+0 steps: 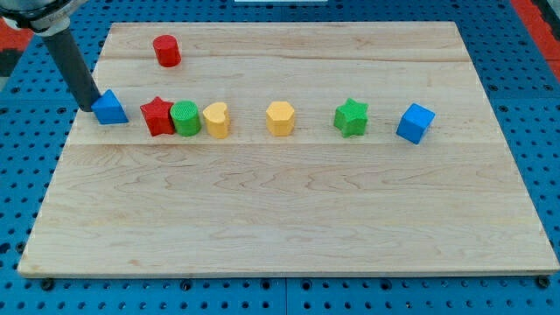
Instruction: Slide the blue triangle a bit right
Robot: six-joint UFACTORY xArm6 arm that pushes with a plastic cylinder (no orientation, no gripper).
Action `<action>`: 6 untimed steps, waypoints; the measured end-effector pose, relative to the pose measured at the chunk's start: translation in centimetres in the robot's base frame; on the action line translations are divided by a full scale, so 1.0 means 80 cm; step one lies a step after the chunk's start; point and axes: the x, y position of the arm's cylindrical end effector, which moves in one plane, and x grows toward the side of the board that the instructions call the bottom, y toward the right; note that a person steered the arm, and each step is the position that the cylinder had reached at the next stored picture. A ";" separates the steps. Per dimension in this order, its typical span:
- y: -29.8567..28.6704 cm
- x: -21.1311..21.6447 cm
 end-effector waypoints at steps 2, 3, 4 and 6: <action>0.032 -0.019; 0.036 0.005; 0.015 0.008; 0.007 0.041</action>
